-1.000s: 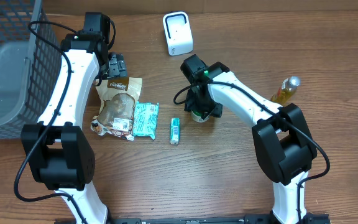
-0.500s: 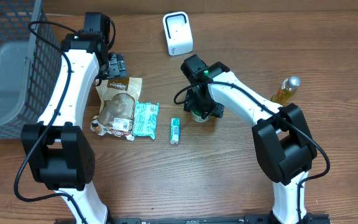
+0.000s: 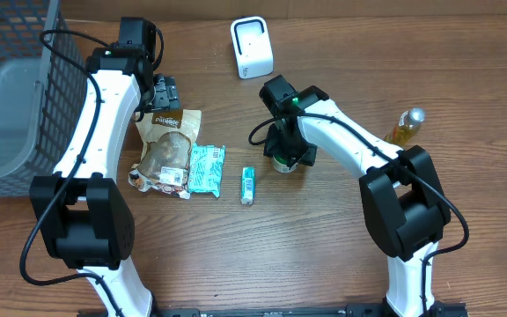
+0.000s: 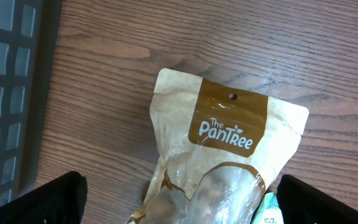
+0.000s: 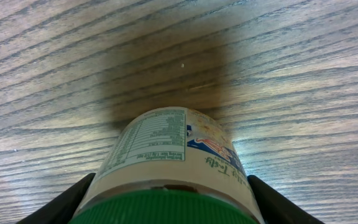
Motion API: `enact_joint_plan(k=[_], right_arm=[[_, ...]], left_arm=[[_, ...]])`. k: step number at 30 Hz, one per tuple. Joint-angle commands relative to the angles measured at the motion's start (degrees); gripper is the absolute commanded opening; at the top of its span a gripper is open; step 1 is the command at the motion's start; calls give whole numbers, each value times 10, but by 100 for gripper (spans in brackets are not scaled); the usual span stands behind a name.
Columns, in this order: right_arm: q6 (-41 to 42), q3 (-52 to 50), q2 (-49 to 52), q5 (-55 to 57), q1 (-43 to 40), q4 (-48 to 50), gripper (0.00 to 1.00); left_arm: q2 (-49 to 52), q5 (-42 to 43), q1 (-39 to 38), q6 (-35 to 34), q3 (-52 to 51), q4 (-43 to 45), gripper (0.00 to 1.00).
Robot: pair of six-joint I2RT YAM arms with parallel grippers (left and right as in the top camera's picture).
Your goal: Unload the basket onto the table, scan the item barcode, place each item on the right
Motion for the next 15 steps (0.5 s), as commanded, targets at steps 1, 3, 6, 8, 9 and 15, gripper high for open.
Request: enact_joint_plan(k=[1,3,6,8,9,15], right_arm=[[1,6,2,-2,-3,0,66],[0,6,2,-2,-3,0,66],[0,6,2,-2,-3,0,66],[0,6,2,-2,-3,0,66],[0,6,2,-2,-3,0,66],[0,6,2,-1,-3,0,68]], left_arm=[[-2,-8,-2,0,7,1,100],[-2,-8,-2,0,7,1,100],[-2,-8,-2,0,7,1,100],[-2,-8,-2,0,7,1,100],[-2,-8,-2,0,7,1,99],[-2,-8,-2,0,7,1,100]])
